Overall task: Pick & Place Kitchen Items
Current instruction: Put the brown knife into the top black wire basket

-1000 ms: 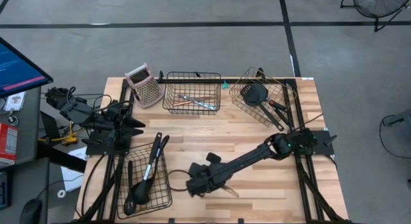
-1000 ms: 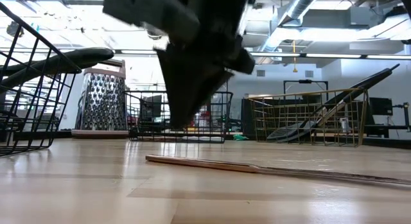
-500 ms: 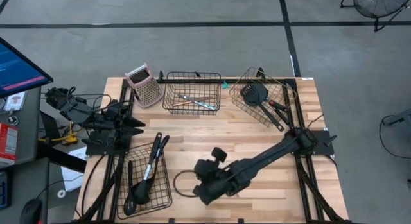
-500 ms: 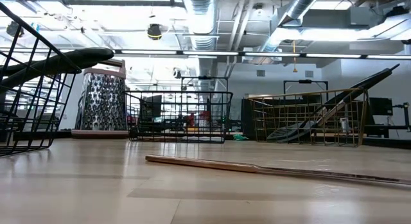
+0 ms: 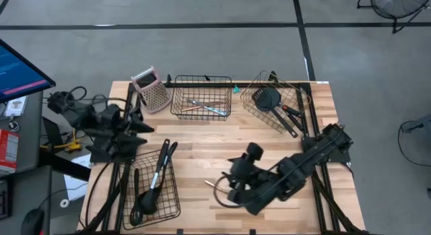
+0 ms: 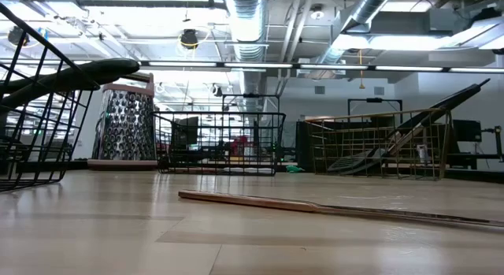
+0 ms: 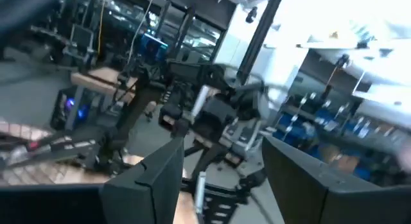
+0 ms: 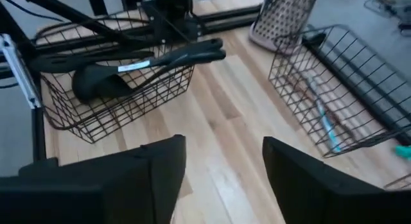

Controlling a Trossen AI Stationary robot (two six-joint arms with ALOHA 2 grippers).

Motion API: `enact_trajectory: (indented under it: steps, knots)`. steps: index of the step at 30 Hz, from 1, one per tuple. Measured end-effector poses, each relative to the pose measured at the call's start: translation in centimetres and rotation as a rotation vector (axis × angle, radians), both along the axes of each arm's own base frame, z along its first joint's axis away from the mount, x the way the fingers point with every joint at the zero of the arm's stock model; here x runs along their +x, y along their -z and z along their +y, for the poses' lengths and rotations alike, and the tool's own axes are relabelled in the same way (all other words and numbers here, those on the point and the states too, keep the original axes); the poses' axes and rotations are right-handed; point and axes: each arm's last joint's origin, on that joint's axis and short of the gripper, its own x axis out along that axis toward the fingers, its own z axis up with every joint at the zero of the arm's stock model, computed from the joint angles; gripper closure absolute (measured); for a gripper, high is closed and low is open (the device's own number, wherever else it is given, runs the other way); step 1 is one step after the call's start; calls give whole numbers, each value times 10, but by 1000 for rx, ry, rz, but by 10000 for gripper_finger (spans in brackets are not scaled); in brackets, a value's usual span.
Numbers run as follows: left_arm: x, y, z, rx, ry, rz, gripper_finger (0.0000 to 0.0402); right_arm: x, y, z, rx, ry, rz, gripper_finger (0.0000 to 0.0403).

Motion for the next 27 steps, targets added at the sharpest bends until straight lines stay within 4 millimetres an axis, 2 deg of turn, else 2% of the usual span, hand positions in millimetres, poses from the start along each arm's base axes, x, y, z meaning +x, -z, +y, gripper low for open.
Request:
enact_trajectory:
  steps: [4, 12, 21, 27]
  knots:
    - [30, 10, -13, 87, -23, 59, 203, -27, -22, -2, -1, -18, -33, 192]
    - [100, 47, -33, 192, 113, 226, 203, -80, -57, -6, 20, -14, -136, 204]
    - [160, 91, -41, 216, 298, 353, 203, -110, -57, 0, 30, 32, -152, 206]
    - [197, 102, -45, 256, 367, 398, 202, -119, -54, 7, 48, 53, -182, 207]
